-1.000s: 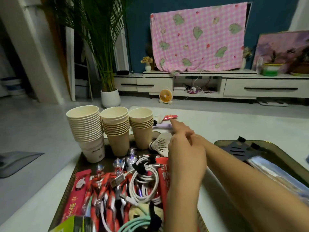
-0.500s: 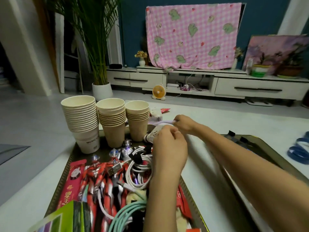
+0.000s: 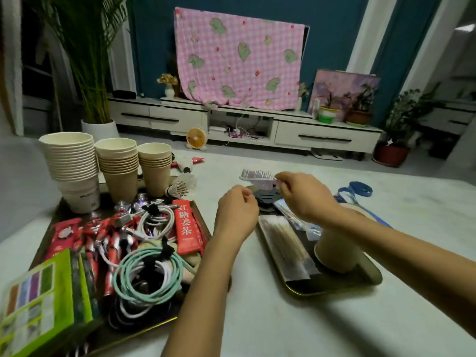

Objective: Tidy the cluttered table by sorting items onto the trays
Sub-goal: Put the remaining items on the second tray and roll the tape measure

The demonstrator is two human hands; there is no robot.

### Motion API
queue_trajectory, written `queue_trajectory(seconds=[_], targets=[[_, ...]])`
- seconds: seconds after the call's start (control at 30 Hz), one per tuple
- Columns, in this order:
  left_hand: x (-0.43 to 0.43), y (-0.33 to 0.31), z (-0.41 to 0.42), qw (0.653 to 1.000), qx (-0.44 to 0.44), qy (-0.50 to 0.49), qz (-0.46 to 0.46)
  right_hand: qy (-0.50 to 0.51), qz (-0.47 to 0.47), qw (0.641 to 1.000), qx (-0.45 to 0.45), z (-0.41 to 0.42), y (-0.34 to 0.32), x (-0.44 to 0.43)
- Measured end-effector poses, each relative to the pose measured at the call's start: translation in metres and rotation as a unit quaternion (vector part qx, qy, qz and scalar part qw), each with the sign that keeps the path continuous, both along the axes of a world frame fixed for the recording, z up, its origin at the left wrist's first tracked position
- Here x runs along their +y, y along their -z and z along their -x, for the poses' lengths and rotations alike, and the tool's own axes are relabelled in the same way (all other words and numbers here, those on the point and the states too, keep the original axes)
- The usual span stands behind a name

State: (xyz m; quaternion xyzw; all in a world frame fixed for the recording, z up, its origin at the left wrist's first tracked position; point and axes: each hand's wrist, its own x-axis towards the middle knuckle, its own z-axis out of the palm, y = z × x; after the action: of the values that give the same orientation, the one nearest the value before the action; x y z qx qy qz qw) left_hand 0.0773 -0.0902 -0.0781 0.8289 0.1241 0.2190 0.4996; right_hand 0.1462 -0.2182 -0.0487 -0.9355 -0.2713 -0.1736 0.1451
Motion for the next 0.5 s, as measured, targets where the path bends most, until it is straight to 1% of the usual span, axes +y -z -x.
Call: queue_trajectory(seconds=[0.07, 0.1, 0.2, 0.27, 0.33, 0.5], targets=[[-0.004, 0.006, 0.0, 0.999, 0.022, 0.01, -0.021, 0.017, 0.053, 0.997, -0.045, 0.025, 0.012, -0.021], [-0.007, 0.009, 0.0, 0.999, 0.031, 0.014, -0.029, 0.023, 0.082, 0.995, -0.051, 0.039, 0.018, -0.031], [-0.013, 0.014, 0.002, 0.997, 0.048, 0.015, -0.053, 0.018, 0.191, 0.981, -0.034, 0.065, 0.042, -0.045], [-0.014, 0.016, 0.002, 0.996, 0.055, 0.016, -0.07, -0.006, 0.239, 0.971, -0.016, 0.075, 0.054, -0.043], [-0.017, 0.018, 0.005, 0.994, 0.061, 0.018, -0.085, -0.019, 0.236, 0.972, -0.004, 0.081, 0.061, -0.041], [-0.02, 0.019, 0.008, 0.992, 0.061, 0.033, -0.103, -0.017, 0.217, 0.976, -0.017, 0.077, 0.06, -0.041]])
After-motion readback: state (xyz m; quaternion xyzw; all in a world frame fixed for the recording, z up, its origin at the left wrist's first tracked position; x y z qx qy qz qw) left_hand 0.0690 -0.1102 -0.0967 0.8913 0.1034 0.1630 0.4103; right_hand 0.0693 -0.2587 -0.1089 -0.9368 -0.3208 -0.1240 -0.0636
